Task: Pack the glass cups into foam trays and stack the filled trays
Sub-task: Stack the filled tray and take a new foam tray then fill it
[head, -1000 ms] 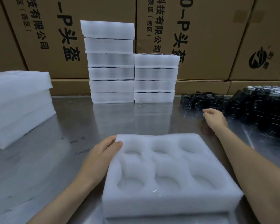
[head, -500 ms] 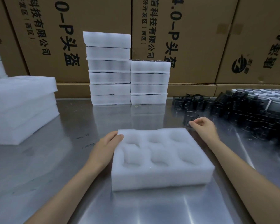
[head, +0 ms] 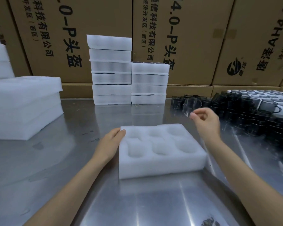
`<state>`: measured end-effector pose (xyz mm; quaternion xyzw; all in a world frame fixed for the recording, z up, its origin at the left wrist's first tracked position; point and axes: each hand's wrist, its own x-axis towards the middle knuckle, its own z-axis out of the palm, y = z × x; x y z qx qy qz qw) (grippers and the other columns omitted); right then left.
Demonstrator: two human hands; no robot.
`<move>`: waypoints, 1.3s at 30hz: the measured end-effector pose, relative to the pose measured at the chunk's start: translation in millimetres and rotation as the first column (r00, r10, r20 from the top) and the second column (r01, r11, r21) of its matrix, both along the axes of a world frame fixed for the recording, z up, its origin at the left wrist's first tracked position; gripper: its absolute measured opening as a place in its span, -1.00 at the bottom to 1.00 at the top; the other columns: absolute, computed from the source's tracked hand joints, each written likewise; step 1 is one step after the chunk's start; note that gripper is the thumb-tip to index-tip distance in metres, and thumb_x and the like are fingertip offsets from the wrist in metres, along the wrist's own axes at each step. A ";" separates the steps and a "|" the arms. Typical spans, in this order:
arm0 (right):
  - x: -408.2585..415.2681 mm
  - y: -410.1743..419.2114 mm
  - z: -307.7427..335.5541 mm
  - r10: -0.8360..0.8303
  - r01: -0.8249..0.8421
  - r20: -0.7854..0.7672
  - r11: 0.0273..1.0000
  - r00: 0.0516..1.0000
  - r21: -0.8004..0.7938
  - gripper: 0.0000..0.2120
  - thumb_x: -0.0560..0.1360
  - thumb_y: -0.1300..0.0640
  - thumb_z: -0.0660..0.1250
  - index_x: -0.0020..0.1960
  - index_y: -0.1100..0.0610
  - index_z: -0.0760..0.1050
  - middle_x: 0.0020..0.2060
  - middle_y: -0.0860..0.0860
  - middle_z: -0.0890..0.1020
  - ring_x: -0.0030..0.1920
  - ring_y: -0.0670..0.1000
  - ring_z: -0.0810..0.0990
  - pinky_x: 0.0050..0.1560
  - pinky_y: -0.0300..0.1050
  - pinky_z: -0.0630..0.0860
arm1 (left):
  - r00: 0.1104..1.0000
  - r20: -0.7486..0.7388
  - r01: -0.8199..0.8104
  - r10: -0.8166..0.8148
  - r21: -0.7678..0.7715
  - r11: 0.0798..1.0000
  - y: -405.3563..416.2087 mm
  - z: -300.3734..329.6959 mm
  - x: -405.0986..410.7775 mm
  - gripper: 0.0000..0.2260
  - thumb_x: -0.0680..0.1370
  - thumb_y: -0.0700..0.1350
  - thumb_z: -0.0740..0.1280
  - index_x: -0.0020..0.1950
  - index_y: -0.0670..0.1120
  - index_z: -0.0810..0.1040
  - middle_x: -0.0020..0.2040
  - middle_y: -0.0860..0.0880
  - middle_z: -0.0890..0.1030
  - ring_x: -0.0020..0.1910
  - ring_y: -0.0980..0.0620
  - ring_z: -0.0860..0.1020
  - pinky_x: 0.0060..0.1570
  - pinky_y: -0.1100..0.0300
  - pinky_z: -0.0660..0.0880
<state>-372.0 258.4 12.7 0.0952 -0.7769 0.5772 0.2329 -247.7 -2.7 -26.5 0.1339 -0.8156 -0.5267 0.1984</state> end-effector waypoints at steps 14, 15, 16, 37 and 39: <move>81.4 -97.0 10.9 0.422 -0.444 0.139 0.835 0.896 0.325 -0.62 0.49 0.13 0.36 0.29 -0.02 0.42 -0.26 -0.08 0.66 -0.10 -0.03 0.60 0.09 -0.04 0.49 | 1.000 -0.004 -0.012 0.012 -0.041 0.999 -2.5 -4.1 -4.3 -0.72 0.63 0.02 0.05 0.01 0.12 0.57 0.05 0.15 0.59 0.12 0.07 0.50 0.13 0.12 0.38; 82.6 -96.6 12.2 0.415 -0.434 0.132 0.833 0.900 0.344 -0.60 0.49 0.13 0.36 0.30 -0.03 0.43 -0.27 -0.08 0.66 -0.09 -0.03 0.61 0.09 -0.04 0.50 | 1.000 -0.005 -0.014 0.014 -0.038 0.999 -2.3 -4.3 -4.0 -0.72 0.64 0.01 0.05 -0.01 0.12 0.56 0.02 0.17 0.59 0.12 0.08 0.50 0.14 0.11 0.38; 83.6 -96.9 13.1 0.407 -0.423 0.124 0.831 0.905 0.360 -0.60 0.48 0.12 0.36 0.30 -0.04 0.45 -0.28 -0.09 0.67 -0.09 -0.04 0.61 0.08 -0.05 0.50 | 1.000 -0.003 -0.017 0.017 -0.036 0.999 -2.0 -4.2 -4.0 -0.72 0.64 0.01 0.05 -0.03 0.13 0.55 0.00 0.18 0.58 0.11 0.07 0.50 0.15 0.10 0.38; 83.4 -94.2 8.8 0.373 -0.396 0.138 0.824 0.917 0.405 -0.63 0.62 -0.06 0.05 0.37 -0.06 0.40 0.30 -0.19 0.39 0.35 -0.12 0.19 0.22 -0.18 0.21 | 0.980 -0.194 -0.045 0.039 -0.026 0.999 4.0 2.3 4.9 -0.71 0.66 0.00 0.04 0.21 0.14 0.53 0.18 0.22 0.56 0.21 0.17 0.48 0.25 0.28 0.35; 83.1 -93.5 9.7 0.390 -0.394 0.100 0.816 0.915 0.424 -0.58 0.64 0.01 -0.01 0.49 -0.03 0.22 0.45 -0.22 0.23 0.46 -0.16 0.08 0.38 -0.22 0.06 | 0.959 -0.275 -0.097 0.066 -0.100 0.990 3.9 4.3 10.2 -0.67 0.65 0.02 0.06 0.34 0.01 0.47 0.29 0.12 0.50 0.31 0.12 0.42 0.34 0.20 0.28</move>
